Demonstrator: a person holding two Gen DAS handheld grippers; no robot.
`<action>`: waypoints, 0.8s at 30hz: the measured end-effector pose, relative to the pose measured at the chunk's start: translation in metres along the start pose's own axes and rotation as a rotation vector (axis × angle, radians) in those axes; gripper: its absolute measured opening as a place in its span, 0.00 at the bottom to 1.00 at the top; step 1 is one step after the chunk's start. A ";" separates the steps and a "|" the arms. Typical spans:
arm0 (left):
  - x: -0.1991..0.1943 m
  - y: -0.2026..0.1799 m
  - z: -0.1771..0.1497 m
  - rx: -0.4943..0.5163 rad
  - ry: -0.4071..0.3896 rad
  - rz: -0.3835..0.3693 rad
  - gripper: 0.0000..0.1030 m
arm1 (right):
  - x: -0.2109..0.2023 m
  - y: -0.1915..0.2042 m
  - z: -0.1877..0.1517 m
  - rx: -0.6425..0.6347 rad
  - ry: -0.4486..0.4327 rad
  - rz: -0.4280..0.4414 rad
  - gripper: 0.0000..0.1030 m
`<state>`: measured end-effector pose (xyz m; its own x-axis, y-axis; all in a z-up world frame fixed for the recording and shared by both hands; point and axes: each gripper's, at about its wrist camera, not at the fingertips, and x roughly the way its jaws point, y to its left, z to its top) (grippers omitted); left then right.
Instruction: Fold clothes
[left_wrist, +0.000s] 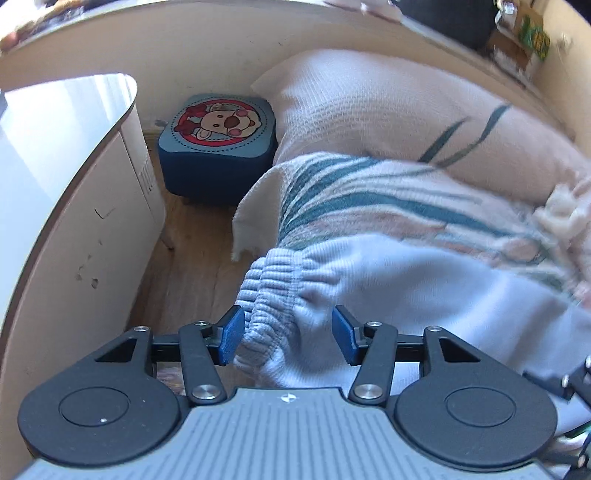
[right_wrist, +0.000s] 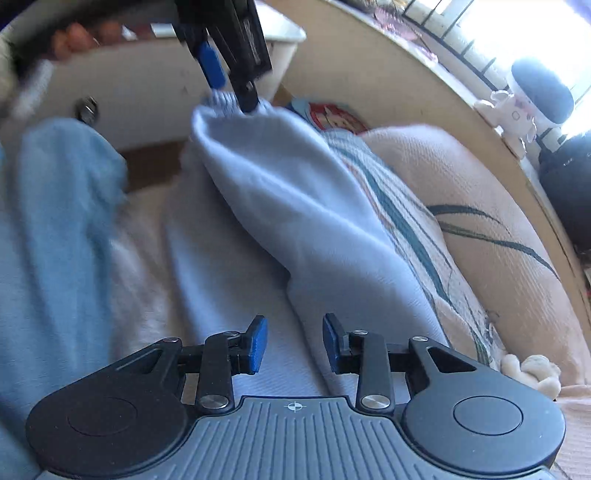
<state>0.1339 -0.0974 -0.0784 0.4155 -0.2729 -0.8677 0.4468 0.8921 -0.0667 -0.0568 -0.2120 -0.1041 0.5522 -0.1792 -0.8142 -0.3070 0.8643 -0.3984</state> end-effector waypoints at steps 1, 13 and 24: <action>0.008 0.000 -0.002 0.005 0.024 0.018 0.53 | 0.009 0.001 0.002 -0.004 0.014 -0.005 0.28; 0.039 0.020 -0.016 -0.070 0.146 0.015 0.61 | 0.032 0.008 0.004 -0.051 0.000 -0.042 0.03; 0.039 0.024 -0.014 -0.082 0.145 0.056 0.63 | -0.056 -0.024 0.005 0.103 0.000 0.327 0.01</action>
<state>0.1499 -0.0816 -0.1212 0.3170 -0.1727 -0.9326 0.3580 0.9323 -0.0509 -0.0768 -0.2205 -0.0470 0.4380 0.1150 -0.8916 -0.3877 0.9190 -0.0719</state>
